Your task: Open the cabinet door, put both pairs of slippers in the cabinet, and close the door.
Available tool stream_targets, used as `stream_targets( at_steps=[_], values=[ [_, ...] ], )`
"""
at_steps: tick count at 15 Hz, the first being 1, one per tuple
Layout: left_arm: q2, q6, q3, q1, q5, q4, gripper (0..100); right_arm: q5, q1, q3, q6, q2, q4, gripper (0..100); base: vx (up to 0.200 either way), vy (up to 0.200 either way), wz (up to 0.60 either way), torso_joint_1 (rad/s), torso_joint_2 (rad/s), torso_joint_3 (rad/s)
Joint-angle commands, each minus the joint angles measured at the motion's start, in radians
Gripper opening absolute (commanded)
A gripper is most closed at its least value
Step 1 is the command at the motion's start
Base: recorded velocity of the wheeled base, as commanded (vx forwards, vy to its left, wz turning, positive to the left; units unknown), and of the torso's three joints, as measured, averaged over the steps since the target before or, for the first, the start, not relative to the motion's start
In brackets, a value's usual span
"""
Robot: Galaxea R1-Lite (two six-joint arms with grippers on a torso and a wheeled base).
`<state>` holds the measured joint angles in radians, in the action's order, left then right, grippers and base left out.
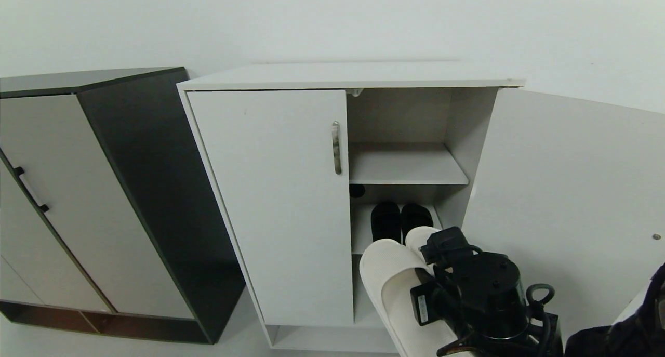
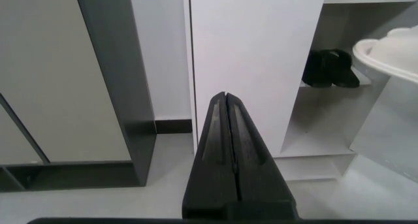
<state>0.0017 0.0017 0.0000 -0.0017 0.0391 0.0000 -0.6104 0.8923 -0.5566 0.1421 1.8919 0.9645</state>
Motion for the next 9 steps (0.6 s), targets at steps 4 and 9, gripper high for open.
stream_targets(
  at_steps=[4, 9],
  values=[
    [0.0, 0.001, 0.0, 0.0, 0.001, 0.002, 0, -0.103, 0.005, -0.241, 0.119, 0.007, -0.279, 0, 0.0, 0.0, 0.0, 0.0, 0.0, 0.0],
    [0.0, 0.001, 0.0, 0.0, 0.001, 0.0, 0, -0.18, 0.004, -0.462, 0.201, -0.083, -0.55, 0, 0.0, 0.0, 0.0, 0.0, 0.0, 0.0]
  ],
)
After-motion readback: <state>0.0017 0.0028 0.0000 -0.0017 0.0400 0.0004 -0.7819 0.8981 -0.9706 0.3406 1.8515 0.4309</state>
